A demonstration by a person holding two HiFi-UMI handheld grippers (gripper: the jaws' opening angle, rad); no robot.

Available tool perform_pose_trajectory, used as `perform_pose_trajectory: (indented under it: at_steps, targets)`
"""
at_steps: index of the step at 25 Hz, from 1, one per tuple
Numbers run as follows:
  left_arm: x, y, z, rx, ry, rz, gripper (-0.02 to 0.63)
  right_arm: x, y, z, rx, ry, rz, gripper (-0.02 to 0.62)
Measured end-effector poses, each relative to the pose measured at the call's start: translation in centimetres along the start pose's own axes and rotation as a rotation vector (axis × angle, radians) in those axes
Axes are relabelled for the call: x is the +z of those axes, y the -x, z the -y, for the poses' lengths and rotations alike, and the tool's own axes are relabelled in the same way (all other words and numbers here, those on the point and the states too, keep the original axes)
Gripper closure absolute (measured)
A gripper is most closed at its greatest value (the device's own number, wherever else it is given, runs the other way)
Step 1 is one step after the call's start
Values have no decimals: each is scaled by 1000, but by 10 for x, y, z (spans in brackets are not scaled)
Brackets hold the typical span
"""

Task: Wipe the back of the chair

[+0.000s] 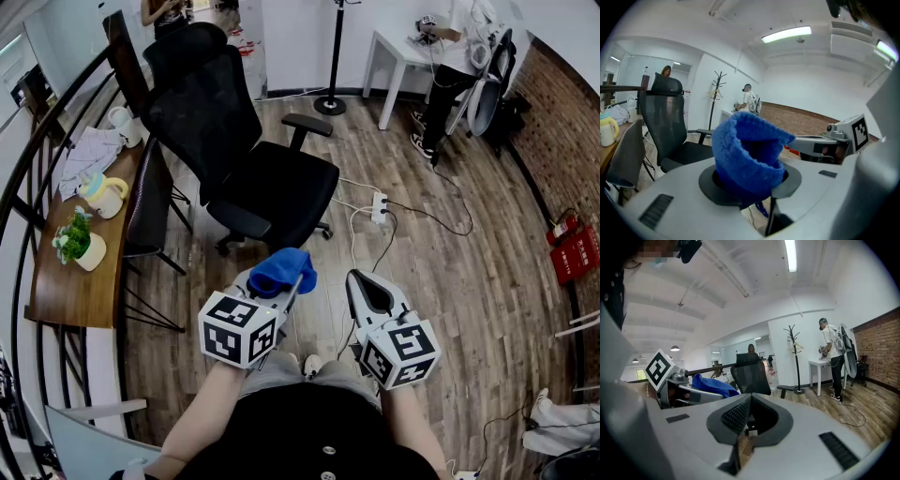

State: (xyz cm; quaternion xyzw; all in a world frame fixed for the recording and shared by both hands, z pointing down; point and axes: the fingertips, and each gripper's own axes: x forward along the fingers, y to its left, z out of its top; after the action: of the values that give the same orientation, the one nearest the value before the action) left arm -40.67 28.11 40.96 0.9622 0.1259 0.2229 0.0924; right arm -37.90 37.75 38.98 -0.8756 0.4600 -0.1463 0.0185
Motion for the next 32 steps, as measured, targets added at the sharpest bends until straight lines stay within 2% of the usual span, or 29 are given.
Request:
perform_pose_trajectory:
  at_steps: [3,9,12,18,24,32]
  targets:
    - [-6,1,-4,28,-15,-25,488,-4,-3,-6,3,40,-26,568]
    - [-8,7,-7,21,2,-16,488,-13,-13,-20,16,44,-47,568]
    - [-10,6,-8,14,-5,-24,488,-14,-17,-21,13,32,-48,568]
    - [-8,11,-21,-6,-6,-4,488,-3,-24,-27,10,-42,25,566]
    - [-5,14,-38,-27,-8,17,488,-8,-48,-36,24,-29,-6,566]
    - [-1,9,-70,4,37,29,488,-3,-76,-38,47,-34,-18,566]
